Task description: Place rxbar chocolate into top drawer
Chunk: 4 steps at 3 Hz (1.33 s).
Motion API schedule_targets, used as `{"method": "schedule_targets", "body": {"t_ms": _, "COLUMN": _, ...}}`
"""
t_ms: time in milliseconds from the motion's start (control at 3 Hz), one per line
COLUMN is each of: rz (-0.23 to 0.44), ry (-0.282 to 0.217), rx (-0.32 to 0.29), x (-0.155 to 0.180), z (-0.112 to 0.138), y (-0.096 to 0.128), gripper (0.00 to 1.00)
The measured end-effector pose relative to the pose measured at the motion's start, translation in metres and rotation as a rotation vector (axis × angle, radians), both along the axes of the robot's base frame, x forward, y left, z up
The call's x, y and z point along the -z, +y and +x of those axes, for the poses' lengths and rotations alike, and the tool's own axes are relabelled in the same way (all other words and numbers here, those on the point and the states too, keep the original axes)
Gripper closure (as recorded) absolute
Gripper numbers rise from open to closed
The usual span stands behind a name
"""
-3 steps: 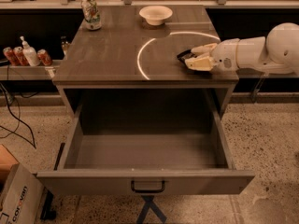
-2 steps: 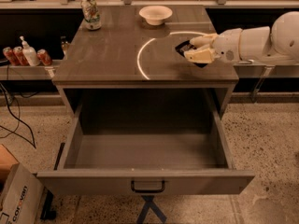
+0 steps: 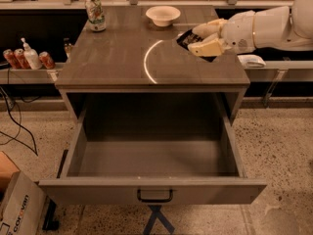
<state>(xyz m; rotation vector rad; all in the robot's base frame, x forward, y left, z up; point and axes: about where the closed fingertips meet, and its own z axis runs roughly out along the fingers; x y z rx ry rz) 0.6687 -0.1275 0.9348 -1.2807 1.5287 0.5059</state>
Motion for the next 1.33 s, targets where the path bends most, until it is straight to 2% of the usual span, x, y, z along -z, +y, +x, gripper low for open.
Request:
{"method": "schedule_targets", "body": {"t_ms": 333, "rz": -0.051, "ry": -0.019, "rx": -0.065, "x": -0.008, "z": -0.028, "y": 0.028, "gripper": 1.0}}
{"method": "schedule_targets", "body": {"t_ms": 667, "rz": -0.1, "ry": 0.001, "rx": -0.143, "x": 0.0, "z": -0.059, "y": 0.067, "gripper": 1.0}}
{"method": "schedule_targets", "body": {"t_ms": 1000, "rz": -0.099, "ry": 0.048, "rx": -0.214, "x": 0.017, "z": -0.086, "y": 0.1, "gripper": 1.0}}
{"method": "schedule_targets", "body": {"t_ms": 1333, "rz": -0.076, "ry": 0.109, "rx": -0.253, "x": 0.041, "z": -0.108, "y": 0.126, "gripper": 1.0}}
